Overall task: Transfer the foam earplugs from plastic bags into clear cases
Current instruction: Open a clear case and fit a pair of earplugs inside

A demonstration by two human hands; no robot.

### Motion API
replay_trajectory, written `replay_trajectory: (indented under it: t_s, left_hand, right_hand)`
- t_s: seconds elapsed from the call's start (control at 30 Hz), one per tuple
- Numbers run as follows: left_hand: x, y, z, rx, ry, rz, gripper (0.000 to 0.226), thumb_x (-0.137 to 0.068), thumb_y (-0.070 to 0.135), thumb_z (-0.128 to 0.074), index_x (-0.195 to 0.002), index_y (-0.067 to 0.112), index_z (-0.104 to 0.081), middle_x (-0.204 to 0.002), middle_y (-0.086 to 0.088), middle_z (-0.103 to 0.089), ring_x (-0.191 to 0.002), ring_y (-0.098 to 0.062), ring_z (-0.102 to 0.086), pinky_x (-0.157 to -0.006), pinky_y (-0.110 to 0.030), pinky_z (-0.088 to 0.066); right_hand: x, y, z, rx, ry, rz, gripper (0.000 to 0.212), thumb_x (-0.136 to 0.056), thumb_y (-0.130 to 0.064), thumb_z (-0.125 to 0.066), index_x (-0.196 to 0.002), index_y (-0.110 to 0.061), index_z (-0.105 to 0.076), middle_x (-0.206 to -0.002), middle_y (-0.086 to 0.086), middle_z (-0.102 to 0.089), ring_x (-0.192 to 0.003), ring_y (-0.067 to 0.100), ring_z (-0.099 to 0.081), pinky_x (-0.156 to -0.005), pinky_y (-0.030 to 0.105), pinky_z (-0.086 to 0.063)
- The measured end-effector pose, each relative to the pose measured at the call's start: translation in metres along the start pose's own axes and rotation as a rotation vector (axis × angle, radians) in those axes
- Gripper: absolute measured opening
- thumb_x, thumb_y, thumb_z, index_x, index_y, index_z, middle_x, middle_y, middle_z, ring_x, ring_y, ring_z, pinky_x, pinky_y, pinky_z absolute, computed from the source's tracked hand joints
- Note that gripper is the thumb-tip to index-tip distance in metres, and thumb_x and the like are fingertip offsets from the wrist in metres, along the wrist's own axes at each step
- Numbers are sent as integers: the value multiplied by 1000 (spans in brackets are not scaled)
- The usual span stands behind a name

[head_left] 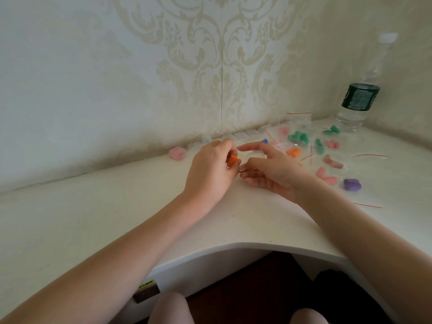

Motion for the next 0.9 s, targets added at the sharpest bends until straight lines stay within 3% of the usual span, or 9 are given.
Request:
replay_trajectory:
  t_s: [0.17, 0.3, 0.43, 0.53, 0.67, 0.73, 0.8, 0.83, 0.9]
  left_hand:
    - [0, -3, 6, -88, 30, 47, 10, -79, 16, -70, -83, 15, -61, -77, 3, -64, -69, -17, -59, -68, -9, -34]
    - [0, 0, -3, 28, -74, 37, 8, -81, 16, -71, -88, 17, -67, -82, 3, -66, -66, -14, -59, -65, -32, -50]
    - [-1, -6, -1, 77, -79, 89, 15, -79, 12, -73, -93, 15, -69, -78, 9, -62, -62, -3, -54, -65, -25, -47]
    - [0, -8, 1, 95, -67, 115, 22, -81, 13, -72, -101, 13, -62, -80, 7, -66, -64, -7, -59, -65, -21, -47]
    - [0, -2, 10, 45, 3, 94, 26, -82, 15, -73, -100, 8, -55, -85, 5, -72, -67, -5, -60, -73, 5, -27]
    - [-1, 1, 11, 55, 8, 64, 16, -81, 11, -73, -91, 8, -61, -83, 3, -73, -70, -6, -62, -76, 0, -36]
    - [-2, 3, 8, 79, -17, 16, 10, -78, 6, -73, -85, 10, -67, -78, 3, -72, -71, -11, -64, -73, -24, -49]
    - [-2, 4, 9, 74, -11, -3, 10, -78, 5, -72, -85, 12, -70, -77, 2, -71, -69, -11, -63, -71, -23, -48]
    - [-3, 7, 14, 86, 36, -27, 14, -78, 1, -70, -89, 11, -72, -78, 1, -71, -72, -8, -62, -72, -4, -41]
  right_hand:
    - [1, -3, -3, 23, 13, 64, 25, -85, 4, -62, -108, -6, -62, -81, 15, -66, -62, 15, -66, -62, 25, -58]
    - [0, -8, 5, 130, 119, 132, 19, -83, 3, -65, -100, -6, -64, -72, 11, -69, -59, 16, -68, -60, 27, -59]
    - [2, -16, 6, 250, 120, 245, 14, -86, -6, -68, -98, -10, -66, -73, 14, -71, -56, 19, -68, -53, 29, -58]
    - [3, -19, 4, 294, 114, 281, 10, -86, -6, -68, -96, -6, -67, -73, 15, -70, -54, 19, -67, -52, 31, -58]
    - [2, -20, 8, 301, 153, 300, 9, -86, -8, -69, -92, -3, -64, -75, 17, -71, -54, 21, -67, -52, 34, -58]
    - [2, -20, 9, 283, 155, 303, 8, -86, -9, -68, -91, -5, -63, -75, 18, -71, -54, 22, -67, -53, 34, -58]
    - [2, -20, 8, 262, 153, 299, 6, -88, -9, -66, -92, -7, -63, -76, 18, -70, -54, 21, -67, -50, 30, -56]
    - [2, -20, 9, 249, 157, 296, 5, -88, -10, -66, -92, -8, -63, -76, 18, -70, -53, 21, -67, -48, 27, -54]
    - [3, -21, 10, 219, 166, 289, 6, -89, -10, -65, -94, -8, -63, -76, 18, -70, -53, 20, -67, -45, 23, -51]
Point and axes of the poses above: each hand's wrist, its own x-axis away from the middle knuckle, its own z-axis out of the back of the hand, y = z × x, the point moved 8 cm from there along -x, towards the middle knuckle
